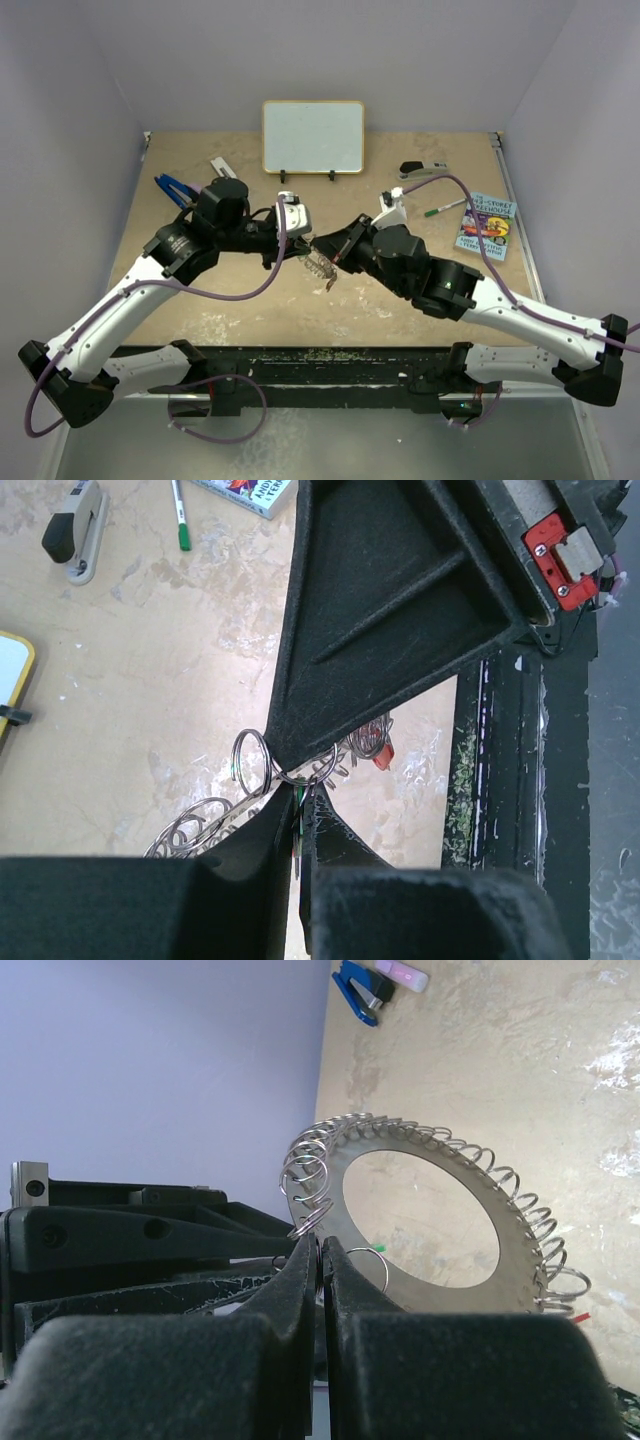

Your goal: Put the keys on the keyring

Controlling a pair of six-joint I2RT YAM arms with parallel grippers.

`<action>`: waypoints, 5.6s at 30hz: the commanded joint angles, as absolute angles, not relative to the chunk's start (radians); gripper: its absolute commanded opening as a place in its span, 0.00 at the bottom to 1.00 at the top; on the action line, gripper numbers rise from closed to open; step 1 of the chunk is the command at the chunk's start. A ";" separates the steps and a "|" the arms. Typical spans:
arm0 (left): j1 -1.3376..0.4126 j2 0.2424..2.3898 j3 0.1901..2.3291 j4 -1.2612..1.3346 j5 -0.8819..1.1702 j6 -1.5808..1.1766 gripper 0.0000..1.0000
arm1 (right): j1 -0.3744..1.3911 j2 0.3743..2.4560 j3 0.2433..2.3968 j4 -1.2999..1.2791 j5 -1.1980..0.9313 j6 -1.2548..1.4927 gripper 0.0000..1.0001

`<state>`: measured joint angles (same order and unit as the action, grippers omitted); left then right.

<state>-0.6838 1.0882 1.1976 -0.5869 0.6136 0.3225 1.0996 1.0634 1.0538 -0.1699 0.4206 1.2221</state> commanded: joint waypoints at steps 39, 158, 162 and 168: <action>-0.683 1.112 1.313 -0.644 0.591 0.289 0.04 | 1.102 1.001 1.141 -0.141 0.252 0.533 0.29; -0.683 1.265 1.538 -0.895 1.071 0.321 0.04 | 1.146 0.931 1.099 0.047 0.147 0.151 0.00; -0.683 1.277 1.539 -0.917 1.135 0.318 0.04 | 1.146 0.941 1.104 0.034 0.134 0.145 0.00; -0.684 1.284 1.536 -0.916 1.153 0.287 0.04 | 1.146 0.920 1.094 0.012 0.148 0.144 0.00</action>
<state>-0.6762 1.2938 1.5276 -0.9150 1.0237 0.3145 1.1530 0.9417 1.0916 -0.0399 0.1081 0.1608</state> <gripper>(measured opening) 0.054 0.004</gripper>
